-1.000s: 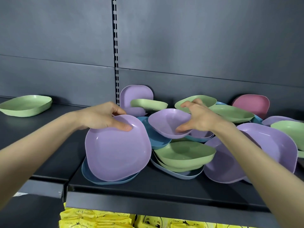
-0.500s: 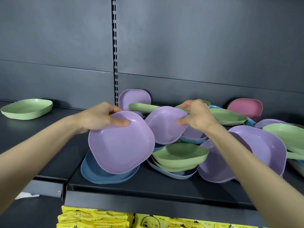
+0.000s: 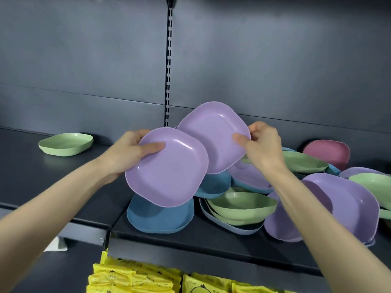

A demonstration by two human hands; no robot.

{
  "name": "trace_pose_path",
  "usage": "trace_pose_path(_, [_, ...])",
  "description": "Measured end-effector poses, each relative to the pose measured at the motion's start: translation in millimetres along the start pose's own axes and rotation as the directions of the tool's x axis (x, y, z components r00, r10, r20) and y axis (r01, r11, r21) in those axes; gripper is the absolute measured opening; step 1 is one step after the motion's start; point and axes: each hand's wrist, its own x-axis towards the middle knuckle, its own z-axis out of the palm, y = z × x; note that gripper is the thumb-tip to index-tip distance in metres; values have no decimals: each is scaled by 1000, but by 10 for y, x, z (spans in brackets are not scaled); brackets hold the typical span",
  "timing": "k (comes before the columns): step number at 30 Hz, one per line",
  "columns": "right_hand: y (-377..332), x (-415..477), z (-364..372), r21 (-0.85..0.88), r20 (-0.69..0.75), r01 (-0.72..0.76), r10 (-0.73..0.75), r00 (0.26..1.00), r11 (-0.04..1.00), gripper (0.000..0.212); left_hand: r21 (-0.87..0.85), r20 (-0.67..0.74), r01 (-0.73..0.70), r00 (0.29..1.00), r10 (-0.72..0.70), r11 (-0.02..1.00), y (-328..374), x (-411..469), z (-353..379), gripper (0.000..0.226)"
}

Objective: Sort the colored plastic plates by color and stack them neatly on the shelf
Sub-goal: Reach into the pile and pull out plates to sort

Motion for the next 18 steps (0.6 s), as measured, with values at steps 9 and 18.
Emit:
trace_pose_path(9, [-579,-226,630,121,-6,51,-51,999,991,19,-64,-43,-69,997,66,996,-68,-246,-891,16])
trace_pose_path(18, [-1137,-564,1954,78,7,25,-26,1000,997,17,-35,-28,-23,999,22,999,-610,-418,-2338,23])
